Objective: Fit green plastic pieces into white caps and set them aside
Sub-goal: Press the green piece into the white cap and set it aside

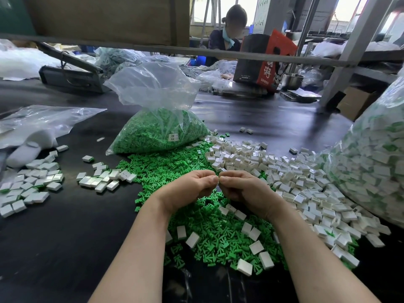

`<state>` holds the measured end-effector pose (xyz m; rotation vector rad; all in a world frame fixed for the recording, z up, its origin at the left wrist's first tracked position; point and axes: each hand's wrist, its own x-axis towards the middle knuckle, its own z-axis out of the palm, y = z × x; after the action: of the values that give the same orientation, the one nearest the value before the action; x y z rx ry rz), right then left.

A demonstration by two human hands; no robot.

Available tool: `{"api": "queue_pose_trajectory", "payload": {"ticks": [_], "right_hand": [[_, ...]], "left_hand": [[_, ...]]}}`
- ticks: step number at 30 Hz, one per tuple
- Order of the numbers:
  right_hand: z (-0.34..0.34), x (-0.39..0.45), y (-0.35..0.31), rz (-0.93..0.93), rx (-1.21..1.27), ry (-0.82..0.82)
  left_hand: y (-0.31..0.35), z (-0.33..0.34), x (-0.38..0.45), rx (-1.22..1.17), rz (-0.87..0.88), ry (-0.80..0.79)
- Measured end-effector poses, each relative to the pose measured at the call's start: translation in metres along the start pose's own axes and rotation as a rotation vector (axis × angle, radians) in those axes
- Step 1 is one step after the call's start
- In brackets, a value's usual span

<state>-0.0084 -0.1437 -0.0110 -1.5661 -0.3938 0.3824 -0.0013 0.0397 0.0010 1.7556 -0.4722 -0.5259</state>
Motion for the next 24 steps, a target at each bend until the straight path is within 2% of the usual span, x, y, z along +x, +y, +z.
{"api": "queue_pose_trajectory", "payload": {"ticks": [7, 13, 15, 20, 24], "right_hand": [[0.0, 0.005, 0.0, -0.018, -0.053, 0.205], [0.003, 0.009, -0.001, -0.063, -0.497, 0.385], [0.002, 0.009, -0.003, -0.071, -0.626, 0.358], [0.01, 0.01, -0.01, -0.006, -0.925, 0.171], [0.021, 0.015, -0.013, 0.005, -1.132, 0.137]], "left_hand": [[-0.004, -0.003, 0.0, -0.07, -0.011, 0.129], [-0.006, -0.002, 0.005, -0.084, 0.01, 0.238], [-0.006, -0.005, 0.005, -0.084, 0.015, 0.261], [-0.008, -0.008, 0.005, -0.062, 0.04, 0.313], [-0.009, -0.009, 0.006, -0.042, 0.041, 0.343]]}}
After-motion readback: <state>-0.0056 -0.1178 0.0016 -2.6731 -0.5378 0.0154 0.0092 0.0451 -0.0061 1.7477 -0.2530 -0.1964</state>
